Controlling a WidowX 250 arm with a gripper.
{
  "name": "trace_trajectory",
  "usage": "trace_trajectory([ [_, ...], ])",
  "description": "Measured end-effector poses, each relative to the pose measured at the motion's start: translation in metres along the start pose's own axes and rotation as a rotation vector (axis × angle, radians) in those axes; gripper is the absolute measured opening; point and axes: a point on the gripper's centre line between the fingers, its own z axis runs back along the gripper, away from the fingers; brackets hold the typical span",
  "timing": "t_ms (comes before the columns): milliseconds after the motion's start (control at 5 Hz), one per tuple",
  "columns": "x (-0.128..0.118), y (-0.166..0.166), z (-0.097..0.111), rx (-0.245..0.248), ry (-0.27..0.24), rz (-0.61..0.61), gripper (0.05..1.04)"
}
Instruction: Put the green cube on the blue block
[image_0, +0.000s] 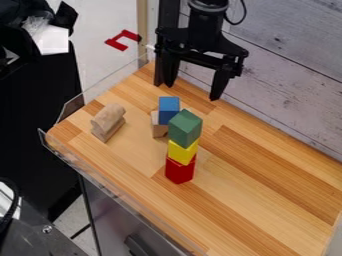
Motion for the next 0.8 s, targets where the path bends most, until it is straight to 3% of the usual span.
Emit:
trace_trajectory([
  [200,-0.004,0.001,-0.008,0.008,0.031,0.000,0.999],
  [600,-0.015,-0.004,-0.018,-0.037,0.076,0.016,0.999],
  [800,-0.015,-0.003,-0.011,-0.052,0.060,0.019,0.999],
])
